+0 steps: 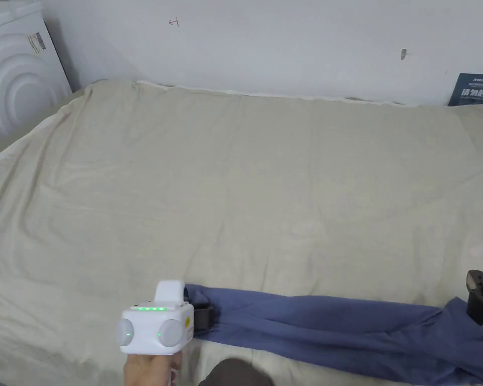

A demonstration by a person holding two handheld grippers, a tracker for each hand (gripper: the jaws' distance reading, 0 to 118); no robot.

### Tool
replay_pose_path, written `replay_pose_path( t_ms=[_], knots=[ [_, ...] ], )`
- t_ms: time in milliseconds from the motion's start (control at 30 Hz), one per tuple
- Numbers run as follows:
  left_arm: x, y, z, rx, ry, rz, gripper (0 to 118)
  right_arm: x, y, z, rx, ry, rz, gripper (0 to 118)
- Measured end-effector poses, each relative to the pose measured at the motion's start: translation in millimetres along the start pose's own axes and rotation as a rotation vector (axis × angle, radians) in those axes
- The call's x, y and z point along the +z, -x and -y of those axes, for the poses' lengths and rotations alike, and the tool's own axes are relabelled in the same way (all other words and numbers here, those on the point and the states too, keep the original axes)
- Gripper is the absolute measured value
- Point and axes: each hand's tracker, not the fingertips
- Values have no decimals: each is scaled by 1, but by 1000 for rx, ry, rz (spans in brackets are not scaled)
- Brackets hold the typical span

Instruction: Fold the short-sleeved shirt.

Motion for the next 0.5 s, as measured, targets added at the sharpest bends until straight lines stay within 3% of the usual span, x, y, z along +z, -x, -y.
replay_pose_path(
  t_ms=[33,100,167,233,267,300,400,500],
  knots=[
    [5,-6,1,-21,18,-8,101,-1,-1,0,-13,2,0,0],
    [18,-13,2,-20,-37,22,68,-1,-4,-2,-98,2,-21,0],
    [20,-15,11,-20,29,28,51,-3,-6,-3,-145,1,-29,0],
    [30,-3,7,67,24,26,11,-3,-6,-5,-147,4,-28,0],
    [36,6,1,142,5,173,8,-2,-6,-6,-143,3,-29,0],
    [42,10,-3,147,3,147,8,-2,-6,-8,-139,1,-27,0],
    [65,7,-16,-53,-118,67,8,0,-7,-14,-132,5,-17,0],
    [75,-1,-35,-87,-153,44,8,0,-11,-17,-148,-1,-14,0]
  ],
)
